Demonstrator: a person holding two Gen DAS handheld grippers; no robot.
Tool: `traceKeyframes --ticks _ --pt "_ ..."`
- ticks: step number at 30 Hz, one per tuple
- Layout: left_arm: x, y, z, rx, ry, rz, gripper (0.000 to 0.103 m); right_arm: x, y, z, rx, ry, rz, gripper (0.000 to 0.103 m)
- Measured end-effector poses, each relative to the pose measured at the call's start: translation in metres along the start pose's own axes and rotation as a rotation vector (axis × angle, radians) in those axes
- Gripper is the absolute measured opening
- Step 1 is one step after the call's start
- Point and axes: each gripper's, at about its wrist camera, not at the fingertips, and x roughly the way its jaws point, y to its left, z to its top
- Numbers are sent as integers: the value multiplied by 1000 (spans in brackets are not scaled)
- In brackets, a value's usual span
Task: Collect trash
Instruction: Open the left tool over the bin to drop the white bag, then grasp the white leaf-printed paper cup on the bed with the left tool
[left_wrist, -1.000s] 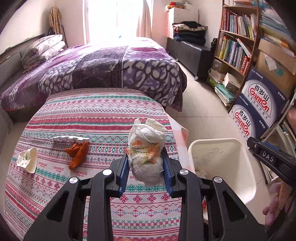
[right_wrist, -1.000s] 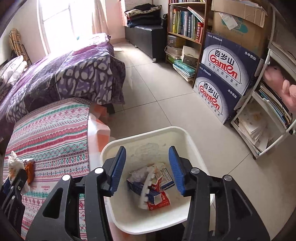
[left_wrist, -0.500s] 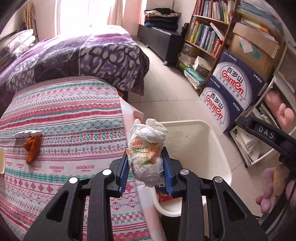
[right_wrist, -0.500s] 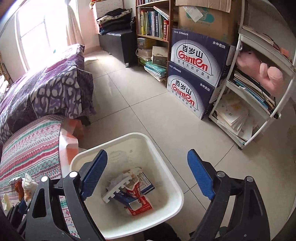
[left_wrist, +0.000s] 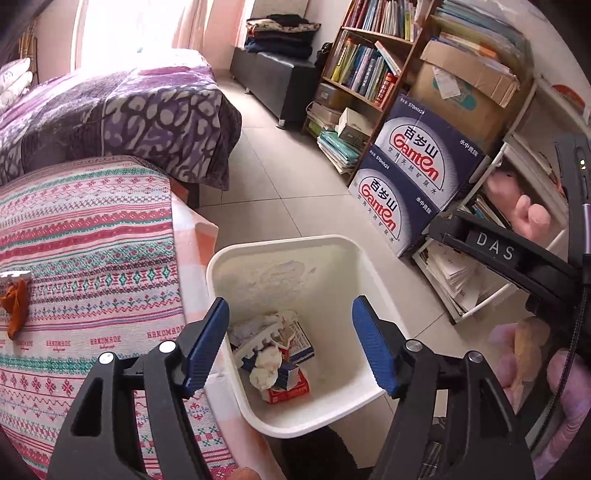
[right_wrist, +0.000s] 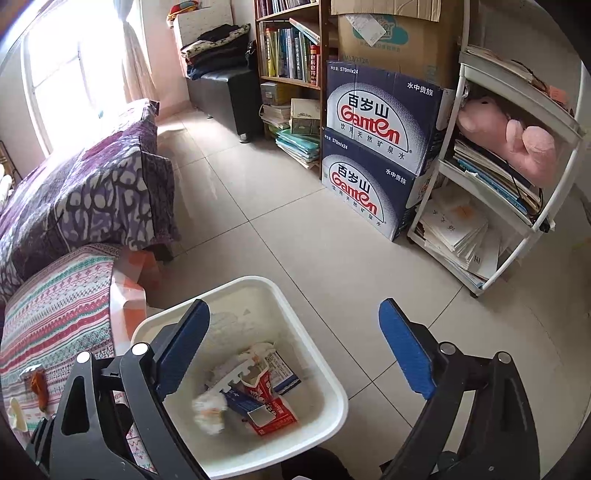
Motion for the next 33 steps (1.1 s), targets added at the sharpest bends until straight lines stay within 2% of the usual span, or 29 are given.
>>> traceKeyframes --ticks 5,10,14,17,21,25,30,33 --pt "-8 11 3 1 -21 101 68 -6 7 0 5 -16 12 90" --pt "-19 37 4 -44 -36 216 71 -11 24 -3 -6 -29 20 95" --pt "-33 60 3 -76 -60 325 73 -17 47 -8 -37 -40 28 96" --pt "-46 78 3 -111 -88 395 80 -22 67 -14 -79 -54 35 96" --pt "-65 103 1 -165 -112 474 83 -31 95 -22 -139 -80 44 96" --pt "-80 131 -3 -214 -121 585 87 -36 124 -33 -204 -77 66 96" --pt "-99 182 -12 -330 -97 693 88 -41 158 -47 -256 -52 116 96" --pt "-109 227 -23 -453 -41 775 90 -44 179 -56 -291 -44 139 96"
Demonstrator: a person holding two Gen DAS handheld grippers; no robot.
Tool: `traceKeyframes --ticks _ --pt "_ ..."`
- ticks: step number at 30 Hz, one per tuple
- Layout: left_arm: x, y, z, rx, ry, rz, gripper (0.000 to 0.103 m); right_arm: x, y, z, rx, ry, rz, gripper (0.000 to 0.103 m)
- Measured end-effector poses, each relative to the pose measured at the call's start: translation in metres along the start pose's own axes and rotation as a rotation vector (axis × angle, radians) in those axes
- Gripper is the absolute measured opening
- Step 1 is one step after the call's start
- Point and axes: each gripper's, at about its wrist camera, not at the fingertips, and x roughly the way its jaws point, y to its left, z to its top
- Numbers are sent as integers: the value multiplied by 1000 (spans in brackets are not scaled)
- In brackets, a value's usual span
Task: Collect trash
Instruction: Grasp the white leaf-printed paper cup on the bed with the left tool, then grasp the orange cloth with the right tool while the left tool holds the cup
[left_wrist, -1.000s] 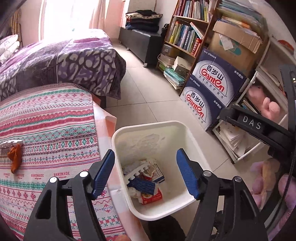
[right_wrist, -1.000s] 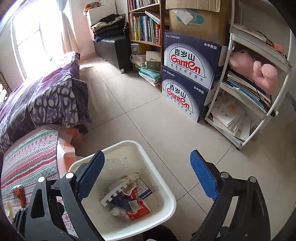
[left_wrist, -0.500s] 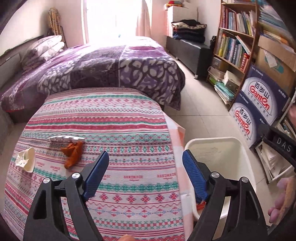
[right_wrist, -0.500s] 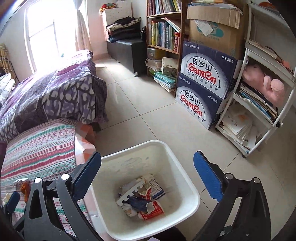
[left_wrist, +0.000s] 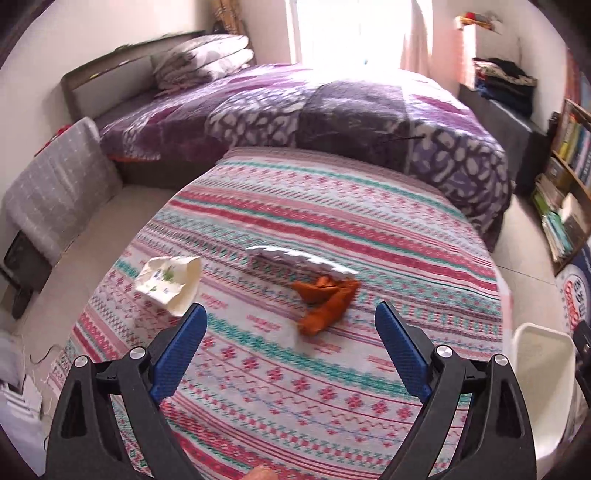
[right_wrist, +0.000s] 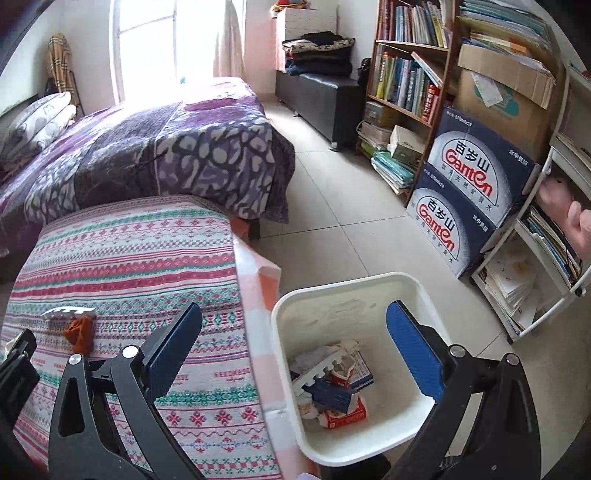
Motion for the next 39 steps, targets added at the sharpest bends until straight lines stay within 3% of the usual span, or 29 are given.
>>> traceKeyframes --ticks 6,11,16,18,19,21,22,23,25,29,33,39 --pt "61 103 5 -385 217 23 92 1 43 -5 -49 25 55 96" --pt "101 165 0 -685 288 -48 92 8 70 -13 -92 57 85 96" --pt "135 188 -3 -820 316 -123 92 20 92 -19 -105 116 123 96" --pt "146 193 -2 -855 330 -160 87 26 99 -22 -106 149 148 96" --pt "151 194 -3 -868 343 -179 76 30 104 -24 -105 168 163 96" --pt "154 197 -1 -867 345 -196 64 36 111 -29 -104 201 186 96" --pt "153 197 0 -851 336 -213 53 40 115 -32 -104 214 199 96" --pt "154 197 2 -834 340 -234 35 43 119 -35 -105 227 214 96" --pt "149 196 7 -793 332 -254 24 49 127 -40 -106 265 260 96" --pt "131 186 23 -658 254 -249 19 61 143 -47 -58 340 343 96" --pt "109 176 40 -553 172 -234 19 67 169 -49 -49 328 376 96" --pt "84 181 48 -512 99 -230 20 78 211 -55 -50 341 384 96"
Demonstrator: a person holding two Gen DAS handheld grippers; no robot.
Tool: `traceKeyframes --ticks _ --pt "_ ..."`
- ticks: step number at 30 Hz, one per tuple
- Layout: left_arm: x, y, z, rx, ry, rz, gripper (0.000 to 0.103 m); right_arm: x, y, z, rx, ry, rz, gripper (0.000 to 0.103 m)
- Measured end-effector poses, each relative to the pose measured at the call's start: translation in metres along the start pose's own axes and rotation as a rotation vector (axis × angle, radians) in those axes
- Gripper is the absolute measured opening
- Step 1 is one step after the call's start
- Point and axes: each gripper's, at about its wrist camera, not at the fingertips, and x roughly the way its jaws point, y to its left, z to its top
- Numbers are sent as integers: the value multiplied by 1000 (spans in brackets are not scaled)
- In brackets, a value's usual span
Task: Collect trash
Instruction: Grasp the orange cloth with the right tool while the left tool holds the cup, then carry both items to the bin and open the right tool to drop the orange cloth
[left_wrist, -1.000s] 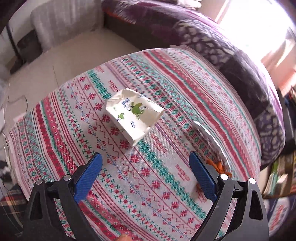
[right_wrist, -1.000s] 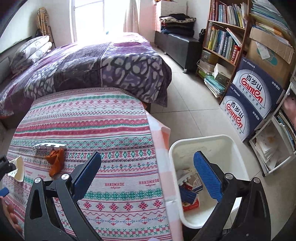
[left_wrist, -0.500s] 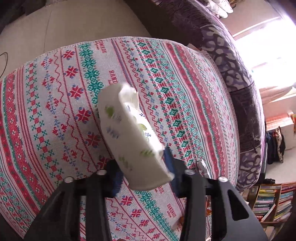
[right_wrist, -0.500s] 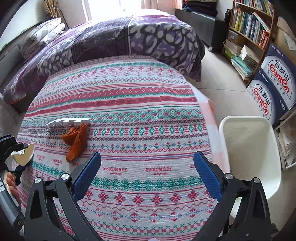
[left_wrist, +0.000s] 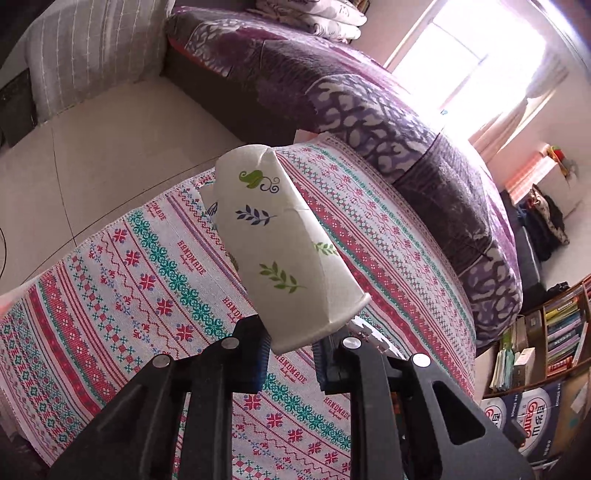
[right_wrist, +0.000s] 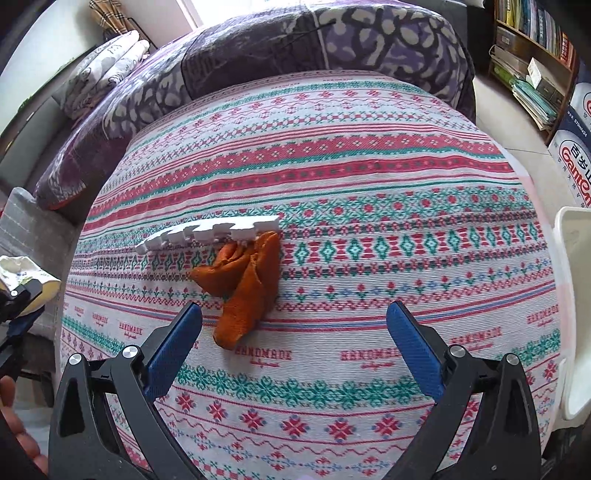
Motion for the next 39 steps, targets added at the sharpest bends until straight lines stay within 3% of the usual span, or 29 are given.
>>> traceKeyframes --ticks 3,5,6,7,8,11,17,28,34,39 --pt "-3 0 0 16 -4 1 20 16 14 -1 -38 6 -42 94" --pt "-5 1 -2 32 -8 11 20 17 22 -5 -110 -37 -92 77" --pt "-5 2 -2 36 -9 14 20 16 26 -7 -155 -41 -95 61" --pt "-6 3 -2 38 -7 14 20 13 25 -7 -170 -35 -72 38" --pt "-6 4 -2 38 -6 14 20 12 22 -6 -162 -21 -47 28" --pt "-13 5 -3 45 -15 15 20 6 8 -3 -118 36 16 25" --pt "-42 -6 -10 111 -80 36 20 -26 -18 -6 -84 38 55 24" --pt "-103 -49 -29 264 -195 21 20 -129 -53 22 -98 -172 72 24" --pt "-122 -78 -55 380 -226 17 21 -158 -75 21 -95 -280 17 24" --pt "-118 -91 -79 422 -240 -8 22 -167 -84 11 -90 -341 -34 24"
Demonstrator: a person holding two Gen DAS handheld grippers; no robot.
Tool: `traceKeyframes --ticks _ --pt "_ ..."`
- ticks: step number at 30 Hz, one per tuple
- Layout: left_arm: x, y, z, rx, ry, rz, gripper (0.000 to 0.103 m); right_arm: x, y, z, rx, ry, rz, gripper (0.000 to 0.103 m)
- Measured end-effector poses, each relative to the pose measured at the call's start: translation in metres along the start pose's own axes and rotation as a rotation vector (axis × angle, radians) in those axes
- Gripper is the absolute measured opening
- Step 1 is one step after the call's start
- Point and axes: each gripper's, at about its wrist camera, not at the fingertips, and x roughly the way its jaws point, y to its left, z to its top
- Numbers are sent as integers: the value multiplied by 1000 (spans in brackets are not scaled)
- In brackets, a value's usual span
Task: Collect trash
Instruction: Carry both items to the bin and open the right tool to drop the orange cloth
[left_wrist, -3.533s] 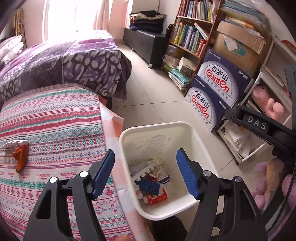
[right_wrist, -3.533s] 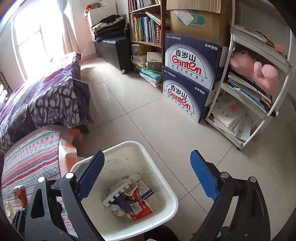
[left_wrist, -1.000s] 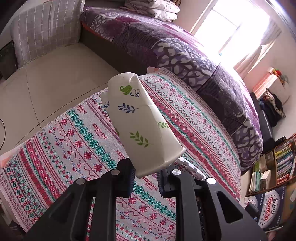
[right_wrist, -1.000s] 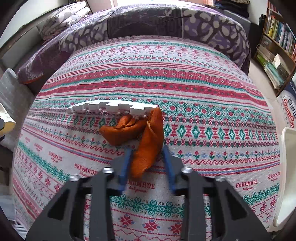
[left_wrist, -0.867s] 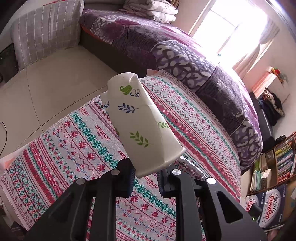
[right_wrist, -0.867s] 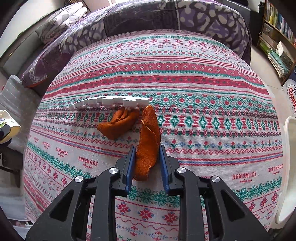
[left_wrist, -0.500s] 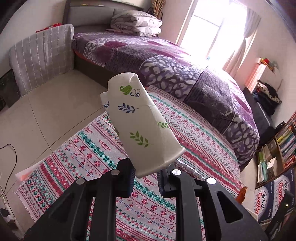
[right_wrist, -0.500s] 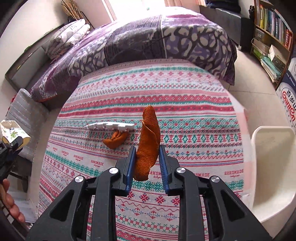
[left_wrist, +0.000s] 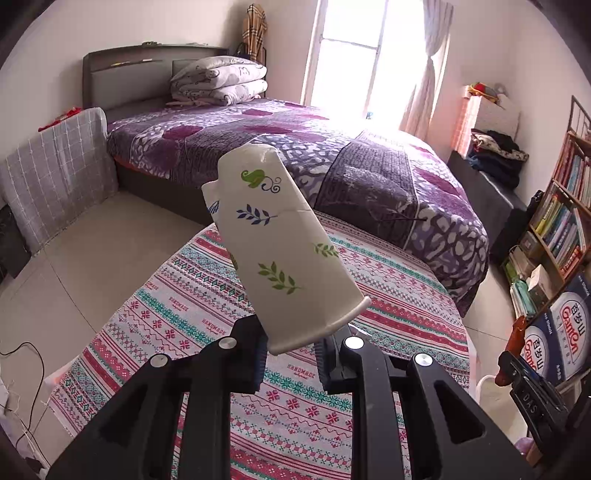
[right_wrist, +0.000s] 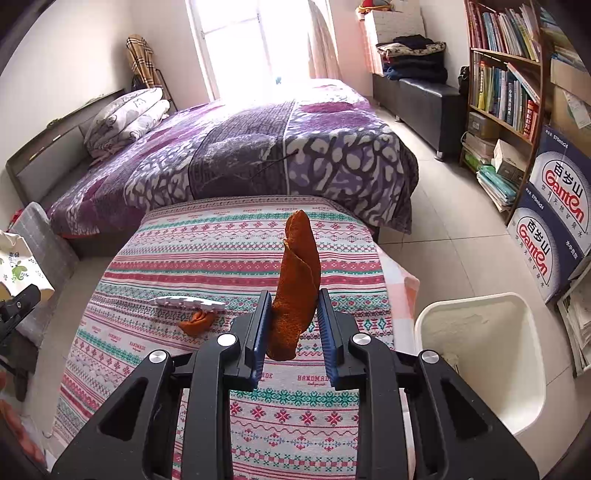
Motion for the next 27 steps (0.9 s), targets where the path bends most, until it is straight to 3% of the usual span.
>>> traceKeyframes --ticks 8,27 --pt "10 -37 -23 70 18 -29 22 -11 -9 0 -17 -54 -34 24" --pt "3 -95 -40 160 4 -102 23 -22 -68 -1 54 -42 -95 25"
